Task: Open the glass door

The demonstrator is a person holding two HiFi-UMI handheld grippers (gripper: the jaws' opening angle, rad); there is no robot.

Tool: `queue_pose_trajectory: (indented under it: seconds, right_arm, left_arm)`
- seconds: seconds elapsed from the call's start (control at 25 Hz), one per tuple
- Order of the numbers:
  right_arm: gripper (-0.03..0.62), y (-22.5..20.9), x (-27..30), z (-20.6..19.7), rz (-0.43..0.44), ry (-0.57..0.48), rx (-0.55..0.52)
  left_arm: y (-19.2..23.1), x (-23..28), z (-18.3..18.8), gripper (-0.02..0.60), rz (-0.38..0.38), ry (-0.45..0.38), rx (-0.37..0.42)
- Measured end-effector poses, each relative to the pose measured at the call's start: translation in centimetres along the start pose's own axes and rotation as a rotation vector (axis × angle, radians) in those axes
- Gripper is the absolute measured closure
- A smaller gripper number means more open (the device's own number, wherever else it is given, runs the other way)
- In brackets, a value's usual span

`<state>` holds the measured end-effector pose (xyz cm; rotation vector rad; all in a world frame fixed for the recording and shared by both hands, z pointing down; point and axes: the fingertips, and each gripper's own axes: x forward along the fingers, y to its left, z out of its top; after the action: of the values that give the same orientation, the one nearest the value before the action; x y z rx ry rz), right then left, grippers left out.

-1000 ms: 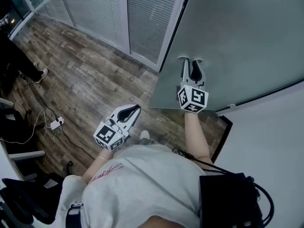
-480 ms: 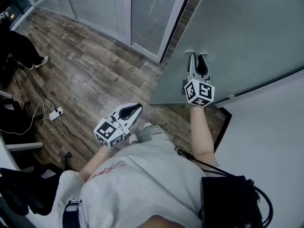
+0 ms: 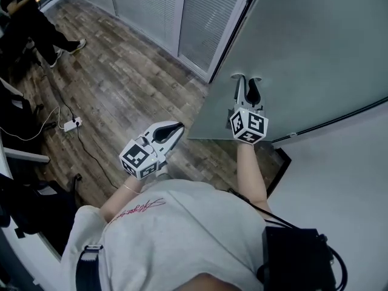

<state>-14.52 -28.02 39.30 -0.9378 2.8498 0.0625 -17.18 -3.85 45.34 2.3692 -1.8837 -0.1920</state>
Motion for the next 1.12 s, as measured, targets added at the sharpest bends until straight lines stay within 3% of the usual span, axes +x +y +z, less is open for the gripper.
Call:
queue_pose_trajectory:
  seconds: [0.36, 0.6, 1.12]
  right_arm:
    - [0.48, 1.5, -4.7, 0.6, 0.113, -0.002, 0.007]
    - [0.48, 2.3, -6.9, 1.2, 0.18, -0.014, 0.012]
    - [0.48, 3.3, -13.6, 2.0, 0.223, -0.019, 0.014]
  left_arm:
    - [-7.7, -2.2, -1.5, 0.548, 0.145, -0.01, -0.014]
    - [-10.2, -3.4, -1.8, 0.548, 0.222, -0.029, -0.003]
    - [-14.7, -3.4, -1.0, 0.548, 0.18, -0.031, 0.006]
